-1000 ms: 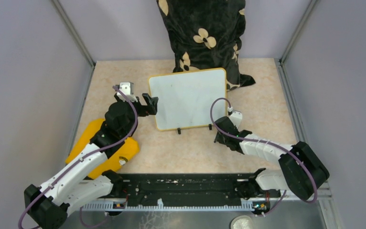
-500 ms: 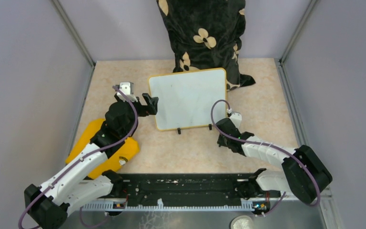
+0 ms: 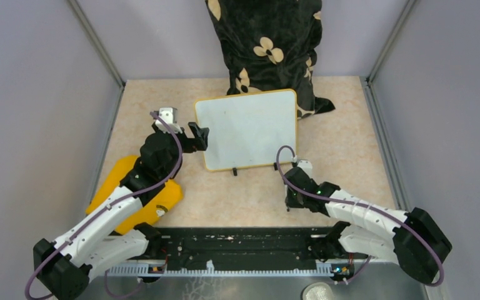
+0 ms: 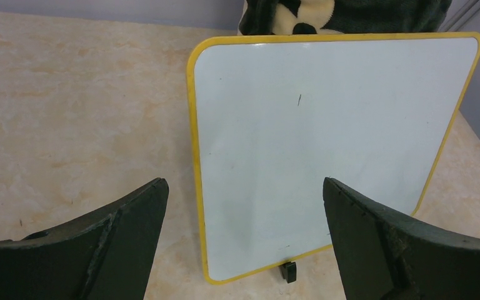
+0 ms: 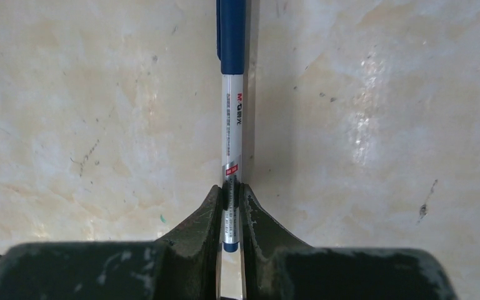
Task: Write a sentence on the whiteboard
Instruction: Open the whiteboard marker at the center of the board.
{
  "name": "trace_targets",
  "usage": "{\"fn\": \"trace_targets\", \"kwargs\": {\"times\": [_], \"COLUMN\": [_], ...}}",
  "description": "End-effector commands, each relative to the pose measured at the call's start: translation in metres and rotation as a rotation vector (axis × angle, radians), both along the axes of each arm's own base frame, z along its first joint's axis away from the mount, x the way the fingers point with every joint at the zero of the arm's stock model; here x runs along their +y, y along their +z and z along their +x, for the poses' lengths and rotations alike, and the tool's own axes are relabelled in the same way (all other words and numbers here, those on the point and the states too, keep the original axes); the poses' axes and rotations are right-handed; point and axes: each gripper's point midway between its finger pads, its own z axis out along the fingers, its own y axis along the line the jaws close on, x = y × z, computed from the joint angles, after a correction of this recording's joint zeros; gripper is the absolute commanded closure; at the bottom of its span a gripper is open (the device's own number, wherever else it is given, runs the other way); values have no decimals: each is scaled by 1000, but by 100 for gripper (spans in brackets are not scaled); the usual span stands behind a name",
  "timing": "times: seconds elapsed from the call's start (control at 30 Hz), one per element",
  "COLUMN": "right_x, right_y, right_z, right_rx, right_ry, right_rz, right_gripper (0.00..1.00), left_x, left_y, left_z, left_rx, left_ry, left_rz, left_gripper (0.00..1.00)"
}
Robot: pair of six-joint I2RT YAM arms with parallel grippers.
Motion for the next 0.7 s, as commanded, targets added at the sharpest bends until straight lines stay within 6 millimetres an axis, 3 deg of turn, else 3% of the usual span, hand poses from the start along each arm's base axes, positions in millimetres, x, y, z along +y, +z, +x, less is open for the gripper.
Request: {"fn": "trace_targets", "kwargs": {"times": [0.0, 0.2, 0.37, 0.43, 0.57, 0.67], "right_x": [11, 35, 41, 41, 39, 37], "right_y": [10, 18, 11, 13, 26, 35], "right_z": [-2, 10, 11, 11, 14, 17], "right_rx": [0, -30, 1, -4, -43, -65], "right_ry": [65, 146, 189, 189, 181, 187], "right_rz": [-36, -31, -70, -64, -54, -69], "right_gripper": [100, 100, 97, 88, 59, 52], "left_x": [-6, -3, -3, -3, -3, -5], "left_y": [13, 10, 10, 10, 10, 10], "left_z": [1, 2, 3, 3, 3, 3], "left_rx": [-17, -14, -13, -13, -13, -11], "left_ry": [-19, -5, -4, -4, -3, -10], "left_rz": [-18, -7, -4, -2, -3, -5], "left_gripper": [1, 1, 1, 1, 1, 1]}}
